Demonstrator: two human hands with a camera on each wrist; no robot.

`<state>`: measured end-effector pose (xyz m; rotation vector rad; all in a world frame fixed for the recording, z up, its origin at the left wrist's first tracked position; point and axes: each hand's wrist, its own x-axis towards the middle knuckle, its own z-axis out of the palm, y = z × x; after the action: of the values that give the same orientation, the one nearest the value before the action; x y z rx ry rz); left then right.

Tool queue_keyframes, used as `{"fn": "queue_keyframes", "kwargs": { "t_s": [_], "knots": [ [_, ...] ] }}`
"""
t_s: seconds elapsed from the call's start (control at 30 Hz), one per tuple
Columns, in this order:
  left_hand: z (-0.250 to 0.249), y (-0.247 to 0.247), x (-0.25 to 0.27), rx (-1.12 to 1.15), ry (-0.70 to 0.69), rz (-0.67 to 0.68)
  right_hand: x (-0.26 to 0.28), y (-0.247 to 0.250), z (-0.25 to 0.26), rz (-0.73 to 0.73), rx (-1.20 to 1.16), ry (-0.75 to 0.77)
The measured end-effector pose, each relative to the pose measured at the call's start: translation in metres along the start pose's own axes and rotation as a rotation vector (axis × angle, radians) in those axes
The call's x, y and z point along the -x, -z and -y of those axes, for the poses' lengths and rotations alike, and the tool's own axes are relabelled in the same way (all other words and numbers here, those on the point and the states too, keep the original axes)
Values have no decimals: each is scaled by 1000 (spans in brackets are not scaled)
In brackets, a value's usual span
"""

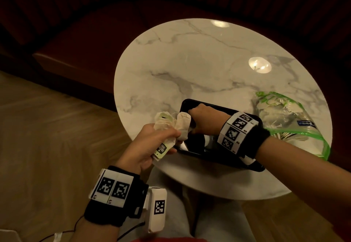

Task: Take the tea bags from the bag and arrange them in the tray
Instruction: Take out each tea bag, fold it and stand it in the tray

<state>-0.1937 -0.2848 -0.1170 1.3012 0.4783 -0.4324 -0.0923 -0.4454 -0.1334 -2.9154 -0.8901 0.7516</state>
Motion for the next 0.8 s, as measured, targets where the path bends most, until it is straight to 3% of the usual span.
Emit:
{"fn": "queue_keyframes", "kwargs": {
  "t_s": [0.2,0.37,0.5,0.67,0.8],
  "knots": [
    [0,3,2,3,10,-19,6,0,12,6,82,124],
    [-6,4,2,168,-24,-106,11,2,18,13,133,80],
    [-5,6,1,295,-42,-131,19,19,14,53,-18,32],
    [-9,4,3,380,-72,-116,45,43,3,-151,-421,6],
    [-10,-3,2,455,-115,-142,66,49,10,-122,-1037,91]
  ]
}}
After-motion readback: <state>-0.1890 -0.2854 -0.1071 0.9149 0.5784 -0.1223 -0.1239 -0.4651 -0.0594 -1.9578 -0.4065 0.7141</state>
